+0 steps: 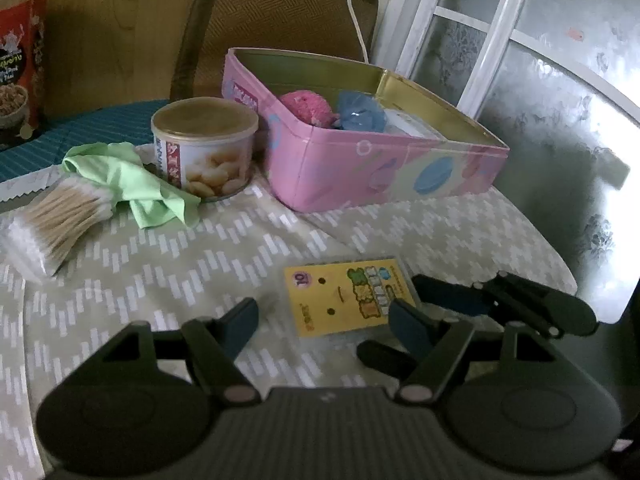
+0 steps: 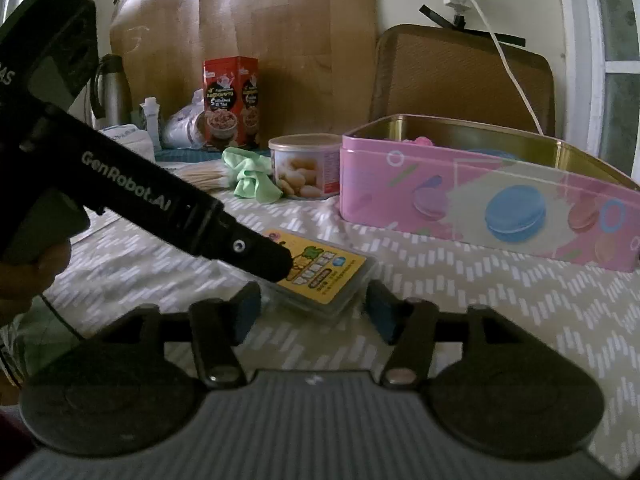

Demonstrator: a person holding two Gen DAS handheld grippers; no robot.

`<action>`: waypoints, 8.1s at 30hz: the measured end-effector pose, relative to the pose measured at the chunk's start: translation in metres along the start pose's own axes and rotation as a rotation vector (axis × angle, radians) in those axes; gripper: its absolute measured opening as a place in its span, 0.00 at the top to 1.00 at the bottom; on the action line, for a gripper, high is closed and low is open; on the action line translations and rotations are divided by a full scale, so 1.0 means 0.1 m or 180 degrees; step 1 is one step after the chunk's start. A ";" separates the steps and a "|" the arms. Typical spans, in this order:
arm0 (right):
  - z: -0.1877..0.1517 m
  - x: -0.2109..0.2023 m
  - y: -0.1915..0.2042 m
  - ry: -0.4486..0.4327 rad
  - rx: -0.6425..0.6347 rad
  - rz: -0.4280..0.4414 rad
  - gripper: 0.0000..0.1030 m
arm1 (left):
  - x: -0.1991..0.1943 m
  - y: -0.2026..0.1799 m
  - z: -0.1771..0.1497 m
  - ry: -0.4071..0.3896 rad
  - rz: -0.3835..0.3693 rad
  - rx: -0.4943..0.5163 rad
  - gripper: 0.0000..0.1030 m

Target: Organize soft objects

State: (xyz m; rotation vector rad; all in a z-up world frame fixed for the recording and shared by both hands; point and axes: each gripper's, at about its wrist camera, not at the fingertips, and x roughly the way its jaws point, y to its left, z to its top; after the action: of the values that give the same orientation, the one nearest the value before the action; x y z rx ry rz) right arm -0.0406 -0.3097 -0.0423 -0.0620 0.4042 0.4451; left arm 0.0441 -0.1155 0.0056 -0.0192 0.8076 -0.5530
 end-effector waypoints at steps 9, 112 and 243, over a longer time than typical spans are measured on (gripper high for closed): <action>-0.03 0.00 0.01 -0.0016 -0.0001 -0.0046 0.18 | -0.02 -0.01 -0.04 -0.0021 0.0050 0.0059 0.23; 0.77 0.22 -1.03 -0.0267 0.0101 -0.0593 0.46 | 0.91 -0.41 1.59 -0.0164 -0.0142 0.0117 0.43; 0.27 -0.22 -0.53 -0.0531 0.1103 -0.0906 0.41 | -0.07 -0.18 0.39 -0.0414 -0.0233 0.0226 0.29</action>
State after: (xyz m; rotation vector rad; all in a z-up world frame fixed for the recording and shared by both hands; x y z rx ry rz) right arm -0.0256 -0.3626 -0.0102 0.2499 0.2977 0.0940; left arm 0.0587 -0.1351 0.0410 -0.0193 0.6622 -0.6428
